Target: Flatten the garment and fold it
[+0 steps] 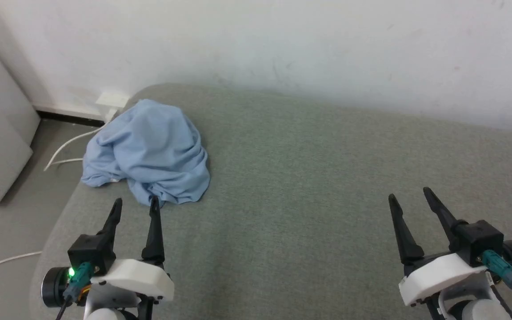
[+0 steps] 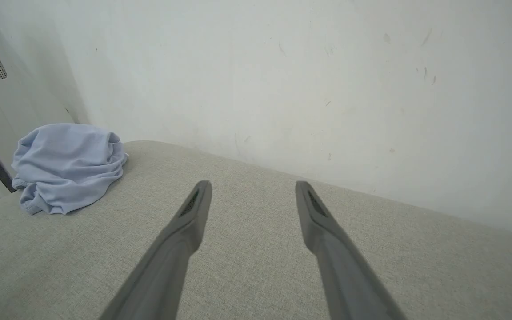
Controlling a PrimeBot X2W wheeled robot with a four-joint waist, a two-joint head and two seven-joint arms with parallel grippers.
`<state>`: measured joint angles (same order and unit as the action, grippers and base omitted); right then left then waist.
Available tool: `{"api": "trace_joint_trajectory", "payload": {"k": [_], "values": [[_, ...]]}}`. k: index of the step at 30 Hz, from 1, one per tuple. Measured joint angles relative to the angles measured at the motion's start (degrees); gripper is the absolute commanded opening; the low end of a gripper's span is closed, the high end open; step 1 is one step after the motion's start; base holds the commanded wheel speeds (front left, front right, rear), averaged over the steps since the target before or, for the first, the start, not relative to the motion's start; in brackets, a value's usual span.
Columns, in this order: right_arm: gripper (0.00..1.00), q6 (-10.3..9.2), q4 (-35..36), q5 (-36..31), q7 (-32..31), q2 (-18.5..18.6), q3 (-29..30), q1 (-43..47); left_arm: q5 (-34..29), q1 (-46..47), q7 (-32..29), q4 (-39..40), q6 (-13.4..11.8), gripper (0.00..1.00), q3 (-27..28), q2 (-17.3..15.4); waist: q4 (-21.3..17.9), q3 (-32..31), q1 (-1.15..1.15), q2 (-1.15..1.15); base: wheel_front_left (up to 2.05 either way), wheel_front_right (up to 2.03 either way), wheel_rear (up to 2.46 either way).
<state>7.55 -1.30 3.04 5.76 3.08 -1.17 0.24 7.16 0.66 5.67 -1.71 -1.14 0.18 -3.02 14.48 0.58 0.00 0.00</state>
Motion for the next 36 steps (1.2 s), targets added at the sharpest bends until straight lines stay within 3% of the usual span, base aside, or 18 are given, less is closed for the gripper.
{"api": "trace_joint_trajectory", "payload": {"k": [26, 36], "values": [[1.0, 0.0, 1.0, 1.1, 2.4, 0.0, -1.4, -0.5, 3.8, -0.2, 3.1, -2.6, 0.0, 1.0, 0.5, 0.0, 9.4, 1.1, 0.0, 0.0, -0.01, -0.01, -0.01], [1.0, 0.0, 2.1, 0.5, 1.8, 0.0, -2.6, -3.0, 5.8, 10.5, 4.4, -4.3, 0.1, 1.0, 1.6, 0.0, 9.9, 4.8, 0.0, 0.0, 0.0, 0.0, 0.0]]}}
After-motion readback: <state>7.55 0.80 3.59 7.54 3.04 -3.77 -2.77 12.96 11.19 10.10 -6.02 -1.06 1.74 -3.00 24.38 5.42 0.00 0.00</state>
